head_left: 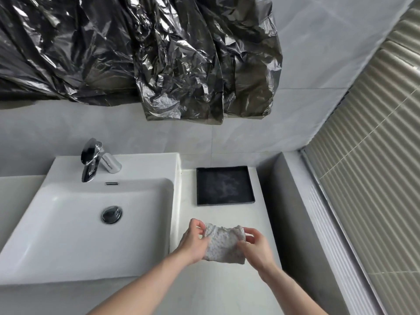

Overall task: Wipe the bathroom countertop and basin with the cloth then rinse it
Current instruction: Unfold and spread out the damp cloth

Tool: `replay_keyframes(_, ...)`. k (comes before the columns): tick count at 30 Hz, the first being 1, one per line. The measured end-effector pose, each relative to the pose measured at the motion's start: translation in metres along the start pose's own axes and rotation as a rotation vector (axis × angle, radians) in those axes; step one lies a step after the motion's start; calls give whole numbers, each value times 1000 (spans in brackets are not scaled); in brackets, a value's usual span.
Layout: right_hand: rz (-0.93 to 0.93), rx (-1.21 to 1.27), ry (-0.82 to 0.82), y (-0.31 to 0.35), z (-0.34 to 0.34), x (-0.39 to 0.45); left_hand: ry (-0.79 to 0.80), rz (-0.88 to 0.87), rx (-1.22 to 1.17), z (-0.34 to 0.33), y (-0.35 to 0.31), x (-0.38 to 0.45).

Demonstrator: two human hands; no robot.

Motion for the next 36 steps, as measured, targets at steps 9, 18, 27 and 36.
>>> replay_keyframes(9, 76, -109, -66, 62, 3, 117, -54, -30, 63, 10, -56, 104)
replay_keyframes(18, 233, -277, -114, 102, -5, 203, -53, -91, 250, 18, -88, 188)
replay_keyframes(27, 408, -920, 123, 39, -33, 213, 224, -358, 942, -17, -42, 191)
replay_keyframes(36, 374, -1090, 190, 49, -40, 240, 207, -284, 1151, -10, -51, 220)
Point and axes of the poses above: each hand's wrist, its own x-axis towards the middle knuckle, its own z-axis out of the back of the hand, y = z × x, the point moved 3 cm from there along x, towards the middle knuckle, and after that the axes turned 1 degree about -y, right-handed, at the moved point
